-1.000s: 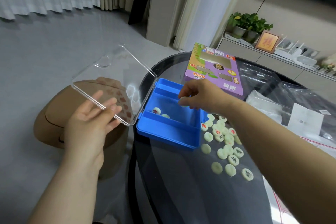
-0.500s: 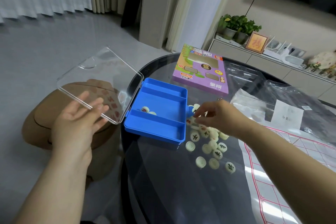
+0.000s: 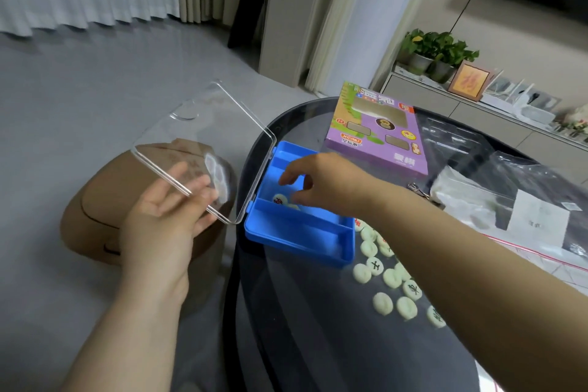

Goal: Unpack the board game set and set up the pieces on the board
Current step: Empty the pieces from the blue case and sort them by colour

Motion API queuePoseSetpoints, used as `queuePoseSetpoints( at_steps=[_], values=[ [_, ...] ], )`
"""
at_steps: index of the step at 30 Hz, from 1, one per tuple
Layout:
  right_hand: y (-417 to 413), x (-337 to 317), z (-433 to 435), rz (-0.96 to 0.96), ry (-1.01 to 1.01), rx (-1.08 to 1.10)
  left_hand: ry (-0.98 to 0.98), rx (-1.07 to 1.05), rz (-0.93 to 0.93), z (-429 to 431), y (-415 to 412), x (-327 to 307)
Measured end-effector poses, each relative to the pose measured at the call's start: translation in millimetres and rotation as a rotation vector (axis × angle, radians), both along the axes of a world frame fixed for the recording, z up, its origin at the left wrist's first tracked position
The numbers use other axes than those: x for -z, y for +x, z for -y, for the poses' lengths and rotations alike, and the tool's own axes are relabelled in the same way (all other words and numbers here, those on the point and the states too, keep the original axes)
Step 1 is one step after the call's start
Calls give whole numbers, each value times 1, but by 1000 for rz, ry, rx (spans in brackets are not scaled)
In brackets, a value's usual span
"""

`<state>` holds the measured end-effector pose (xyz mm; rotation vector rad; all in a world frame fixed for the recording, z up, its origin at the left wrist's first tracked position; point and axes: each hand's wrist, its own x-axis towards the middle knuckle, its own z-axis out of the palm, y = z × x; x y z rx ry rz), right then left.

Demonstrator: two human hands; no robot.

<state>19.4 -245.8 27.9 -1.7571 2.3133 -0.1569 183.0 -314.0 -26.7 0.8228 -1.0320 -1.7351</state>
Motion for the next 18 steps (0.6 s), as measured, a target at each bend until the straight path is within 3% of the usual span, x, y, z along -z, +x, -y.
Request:
queuePoseSetpoints(
  at_steps=[6,13,18],
  values=[
    [4,6,14,46,95,-35,20,7,-1,0,0,0],
    [-9,9,10,51,26,127,14,13,-4,1,2,0],
    [-10,-5,-1,119,205,47,18,12,-10,2,2,0]
  ],
)
